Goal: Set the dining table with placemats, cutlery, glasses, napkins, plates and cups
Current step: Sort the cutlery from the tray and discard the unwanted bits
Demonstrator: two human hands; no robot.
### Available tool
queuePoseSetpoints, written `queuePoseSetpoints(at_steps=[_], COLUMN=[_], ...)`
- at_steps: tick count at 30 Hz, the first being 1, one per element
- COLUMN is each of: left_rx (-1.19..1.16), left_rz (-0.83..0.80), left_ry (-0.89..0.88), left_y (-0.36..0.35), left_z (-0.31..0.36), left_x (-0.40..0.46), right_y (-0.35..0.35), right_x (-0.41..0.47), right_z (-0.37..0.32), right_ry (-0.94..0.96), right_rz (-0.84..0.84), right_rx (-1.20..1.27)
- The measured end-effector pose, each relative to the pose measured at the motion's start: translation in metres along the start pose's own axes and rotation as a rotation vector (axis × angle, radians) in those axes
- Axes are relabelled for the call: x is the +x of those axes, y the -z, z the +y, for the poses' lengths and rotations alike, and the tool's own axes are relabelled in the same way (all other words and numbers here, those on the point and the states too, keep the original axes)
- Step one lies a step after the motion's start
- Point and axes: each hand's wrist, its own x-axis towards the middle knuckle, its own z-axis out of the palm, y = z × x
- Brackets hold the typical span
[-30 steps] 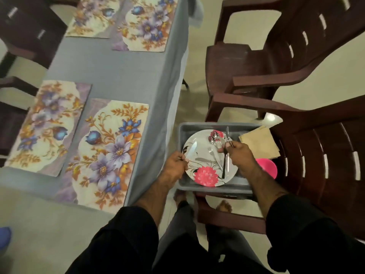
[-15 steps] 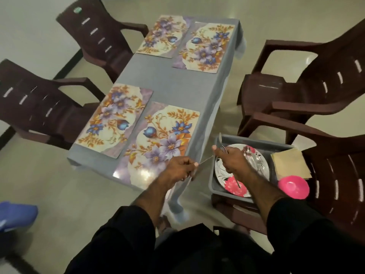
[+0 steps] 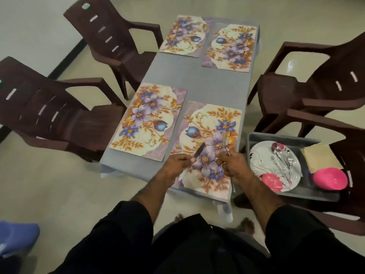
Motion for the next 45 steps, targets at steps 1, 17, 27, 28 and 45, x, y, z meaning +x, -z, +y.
queuePoseSetpoints(at_steps=[1, 17, 27, 28, 45], left_rx=[-0.056, -0.444, 0.513, 0.550, 0.928], left_rz=[0.004, 0.069, 0.295, 0.306, 0.321], left_ry=[0.014, 0.160, -0.120, -0.140, -0.156], left_y=[0.003, -0.007, 0.019, 0.019, 0.035], left_z=[0.002, -0.046, -0.079, -0.076, -0.074], left_x=[0.000, -0.027, -0.027, -0.027, -0.003], right_y=[-0.003, 0.021, 0.029, 0.027, 0.005], right_x=[-0.007, -0.040, -0.036, -0.035, -0.033], right_z=[0.003, 0.065, 0.089, 0.092, 0.093], right_ry=[-0.012, -0.123, 0.236, 0.241, 0.181], right_rz=[0.023, -0.009, -0.094, -0.101, 0.073], right_rx=[-0.011, -0.157, -0.978, -1.000, -1.014])
